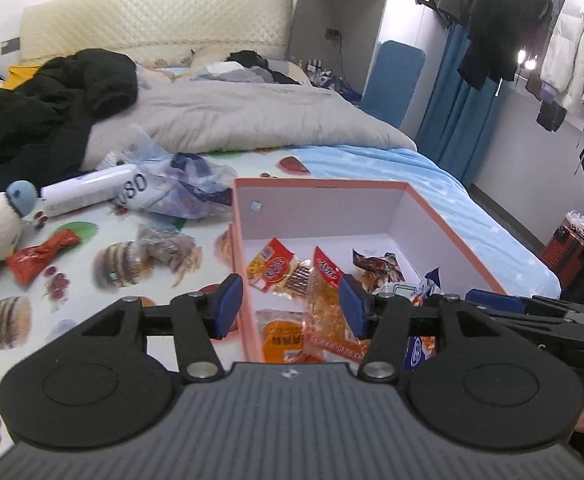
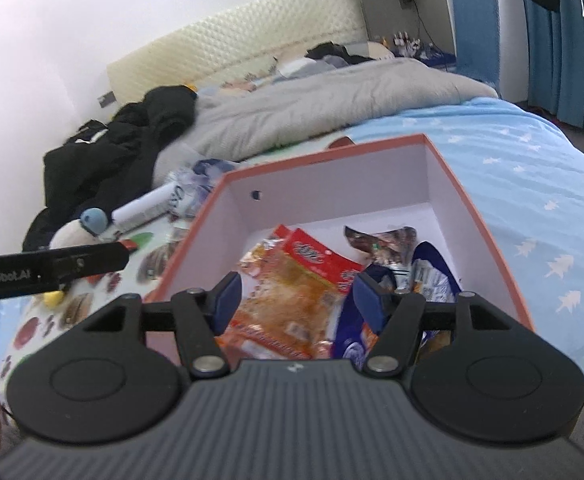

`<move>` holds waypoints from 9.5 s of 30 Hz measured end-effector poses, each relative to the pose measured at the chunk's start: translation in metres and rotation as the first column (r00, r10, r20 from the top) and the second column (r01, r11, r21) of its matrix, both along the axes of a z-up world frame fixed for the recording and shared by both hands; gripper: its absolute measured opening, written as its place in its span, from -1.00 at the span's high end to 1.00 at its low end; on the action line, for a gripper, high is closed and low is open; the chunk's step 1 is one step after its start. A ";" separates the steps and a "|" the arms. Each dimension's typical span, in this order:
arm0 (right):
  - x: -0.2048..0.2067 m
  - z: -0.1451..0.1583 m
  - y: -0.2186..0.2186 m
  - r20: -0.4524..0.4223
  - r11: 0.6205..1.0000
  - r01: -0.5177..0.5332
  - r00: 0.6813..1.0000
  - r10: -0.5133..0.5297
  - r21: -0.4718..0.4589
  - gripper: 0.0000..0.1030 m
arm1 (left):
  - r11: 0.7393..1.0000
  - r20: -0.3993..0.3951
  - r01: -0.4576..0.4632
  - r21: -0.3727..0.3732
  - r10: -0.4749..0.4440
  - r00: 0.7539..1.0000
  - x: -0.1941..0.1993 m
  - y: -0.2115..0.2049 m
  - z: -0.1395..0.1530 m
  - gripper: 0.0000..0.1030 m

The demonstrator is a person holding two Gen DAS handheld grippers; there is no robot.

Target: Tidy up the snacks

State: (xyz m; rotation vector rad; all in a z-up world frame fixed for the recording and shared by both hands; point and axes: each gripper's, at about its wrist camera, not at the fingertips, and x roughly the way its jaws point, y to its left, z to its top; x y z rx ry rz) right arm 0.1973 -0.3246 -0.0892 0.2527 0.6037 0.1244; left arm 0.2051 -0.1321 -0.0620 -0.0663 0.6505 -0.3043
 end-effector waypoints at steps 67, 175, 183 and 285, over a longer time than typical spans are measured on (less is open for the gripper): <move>0.176 -0.077 0.255 -0.138 0.997 -0.016 0.990 0.006 -0.071 -0.35 | 0.950 -0.145 -0.056 0.308 0.104 0.984 0.211 0.262 -0.137 -0.52; -0.124 0.062 0.133 0.045 0.987 -0.099 0.993 0.105 -0.124 0.21 | 0.988 -0.068 -0.125 -0.093 0.119 0.991 -0.133 0.115 0.045 0.33; -0.131 0.059 0.099 0.032 0.993 -0.023 0.999 0.027 -0.113 0.21 | 0.993 -0.079 -0.054 -0.107 0.046 0.996 -0.119 0.077 0.046 0.33; -0.145 0.090 0.036 0.167 0.988 0.143 0.977 -0.133 -0.054 -0.31 | 0.992 0.042 0.070 -0.103 -0.066 0.997 -0.140 0.030 0.106 -0.11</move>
